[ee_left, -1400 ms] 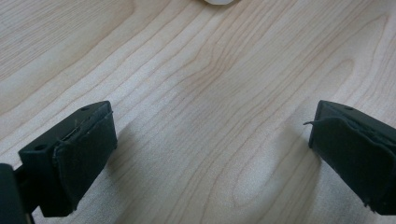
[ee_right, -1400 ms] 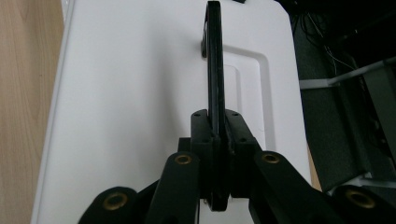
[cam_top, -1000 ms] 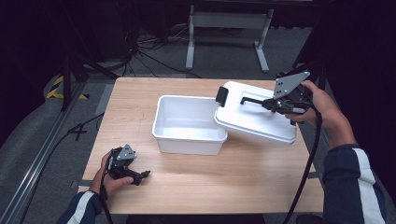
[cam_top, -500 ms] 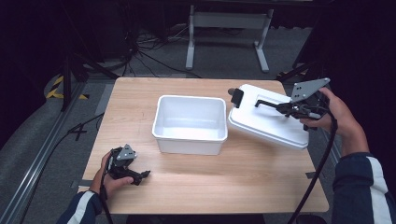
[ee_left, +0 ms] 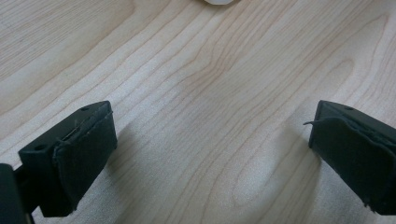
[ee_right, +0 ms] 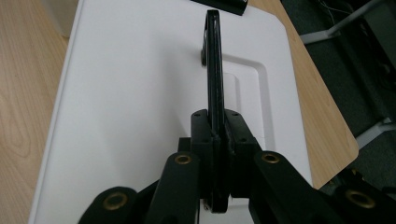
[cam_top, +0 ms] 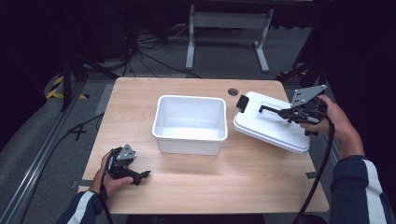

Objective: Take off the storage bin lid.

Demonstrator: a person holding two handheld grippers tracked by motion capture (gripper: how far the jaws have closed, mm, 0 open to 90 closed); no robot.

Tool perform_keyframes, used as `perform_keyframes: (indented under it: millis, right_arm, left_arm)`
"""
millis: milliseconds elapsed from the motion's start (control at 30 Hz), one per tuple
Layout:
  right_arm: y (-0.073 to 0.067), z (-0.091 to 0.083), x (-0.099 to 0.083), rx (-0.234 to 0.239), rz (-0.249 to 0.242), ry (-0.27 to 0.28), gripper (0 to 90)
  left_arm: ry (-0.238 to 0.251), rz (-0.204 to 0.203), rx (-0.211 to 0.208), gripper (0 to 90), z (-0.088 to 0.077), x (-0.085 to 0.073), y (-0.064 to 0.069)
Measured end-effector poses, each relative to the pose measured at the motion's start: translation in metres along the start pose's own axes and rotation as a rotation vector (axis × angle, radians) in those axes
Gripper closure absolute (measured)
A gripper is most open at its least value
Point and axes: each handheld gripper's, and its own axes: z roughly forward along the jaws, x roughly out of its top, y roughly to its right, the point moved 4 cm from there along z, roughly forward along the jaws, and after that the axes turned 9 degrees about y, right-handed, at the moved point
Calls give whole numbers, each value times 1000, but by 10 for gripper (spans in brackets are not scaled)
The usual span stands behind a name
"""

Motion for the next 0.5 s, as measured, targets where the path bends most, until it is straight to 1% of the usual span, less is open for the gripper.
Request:
perform_keyframes:
  millis: [67, 100, 200, 367, 433, 467, 500]
  right_arm:
    - [0, 5, -3, 2, 4, -9, 847]
    - [0, 8, -5, 9, 12, -8, 847]
    - [0, 13, -7, 13, 16, -8, 847]
    - [-2, 27, -9, 33, 15, -18, 847]
    - [-3, 29, -10, 40, 12, -19, 847]
    - [-5, 37, -12, 49, 16, -29, 847]
    - [-6, 40, -12, 52, 20, -34, 847]
  left_arm:
    - [0, 1, -2, 13, 0, 0, 0]
    - [1, 1, 0, 13, 0, 0, 0]
    - [-3, 0, -2, 13, 0, 0, 0]
    - [0, -4, -2, 13, 0, 0, 0]
    - [-2, -3, -4, 13, 0, 0, 0]
    - [0, -4, -2, 13, 0, 0, 0]
    - [1, -3, -2, 13, 0, 0, 0]
